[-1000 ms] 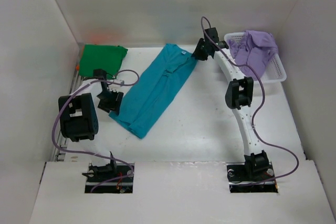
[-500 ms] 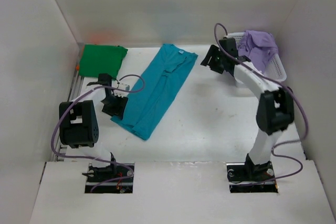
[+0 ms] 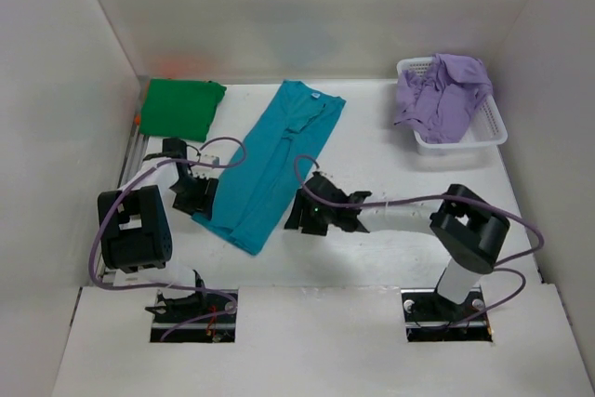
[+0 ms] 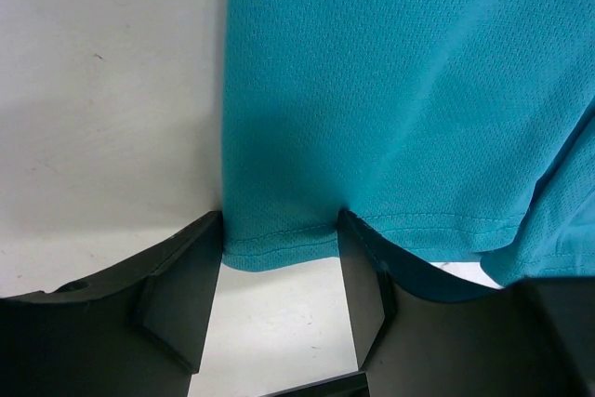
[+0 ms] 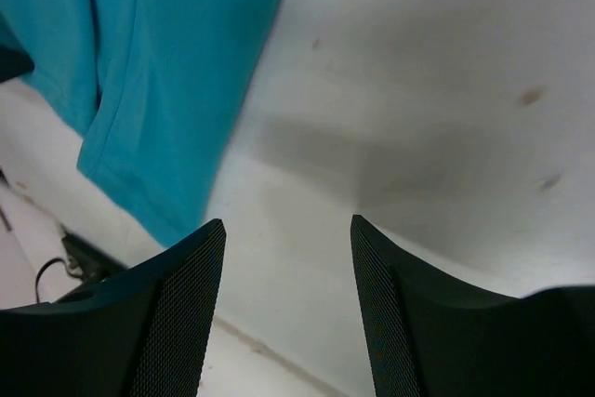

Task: Fold and stack the t-shirts
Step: Rotate the tshirt 90 degrees

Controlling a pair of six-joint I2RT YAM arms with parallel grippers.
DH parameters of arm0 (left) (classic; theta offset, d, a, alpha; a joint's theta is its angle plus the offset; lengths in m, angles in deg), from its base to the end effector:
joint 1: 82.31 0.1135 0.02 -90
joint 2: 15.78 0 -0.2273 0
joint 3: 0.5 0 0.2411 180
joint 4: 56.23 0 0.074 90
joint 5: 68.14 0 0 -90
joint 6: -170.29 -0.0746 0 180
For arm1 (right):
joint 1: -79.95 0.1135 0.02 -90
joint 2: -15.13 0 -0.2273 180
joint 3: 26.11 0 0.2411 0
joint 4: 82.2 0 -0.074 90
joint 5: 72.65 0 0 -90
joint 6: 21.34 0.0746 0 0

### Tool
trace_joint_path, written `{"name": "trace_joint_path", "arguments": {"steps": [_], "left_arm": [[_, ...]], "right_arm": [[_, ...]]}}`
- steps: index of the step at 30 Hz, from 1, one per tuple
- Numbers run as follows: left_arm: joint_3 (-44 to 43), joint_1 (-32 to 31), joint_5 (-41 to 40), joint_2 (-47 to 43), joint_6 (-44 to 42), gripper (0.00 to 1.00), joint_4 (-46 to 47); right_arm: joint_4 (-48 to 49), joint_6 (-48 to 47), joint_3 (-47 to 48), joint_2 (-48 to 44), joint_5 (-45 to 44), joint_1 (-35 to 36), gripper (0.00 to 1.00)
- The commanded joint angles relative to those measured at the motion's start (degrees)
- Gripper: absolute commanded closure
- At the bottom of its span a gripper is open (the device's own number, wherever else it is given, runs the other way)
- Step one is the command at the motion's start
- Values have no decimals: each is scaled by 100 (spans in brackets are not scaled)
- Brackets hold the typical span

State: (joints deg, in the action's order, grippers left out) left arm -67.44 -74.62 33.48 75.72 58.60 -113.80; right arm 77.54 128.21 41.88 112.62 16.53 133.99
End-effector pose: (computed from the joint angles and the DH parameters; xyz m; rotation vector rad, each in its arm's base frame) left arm 0.2650 0.0206 0.0948 0.3798 2.9238 -0.2388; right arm 0.2096 0.2871 0.1067 0.1335 2.6298 0.7968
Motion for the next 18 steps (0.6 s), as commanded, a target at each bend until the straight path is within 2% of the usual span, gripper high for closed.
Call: {"name": "trace_joint_path", "arguments": {"steps": [1,6,12,15,18], "left_arm": [[208,-52,209,-247,-80,50,-79],[393,-34,253,-379,-133,49,35],[419,-34,245,-476,-160,49,9],[489,-69,236,-528,-125,50,44],[507,-96,271,-747,-107,49,62]], "right_arm": [[628,1180,170,137,-252,487,39],[524,1831,530,796,-278,1059,40],[576,2429,715,1307,-366,1227,43],[663,2631,645,1439,-357,1227,55],[891,2764,513,1588,-279,1218,76]]}}
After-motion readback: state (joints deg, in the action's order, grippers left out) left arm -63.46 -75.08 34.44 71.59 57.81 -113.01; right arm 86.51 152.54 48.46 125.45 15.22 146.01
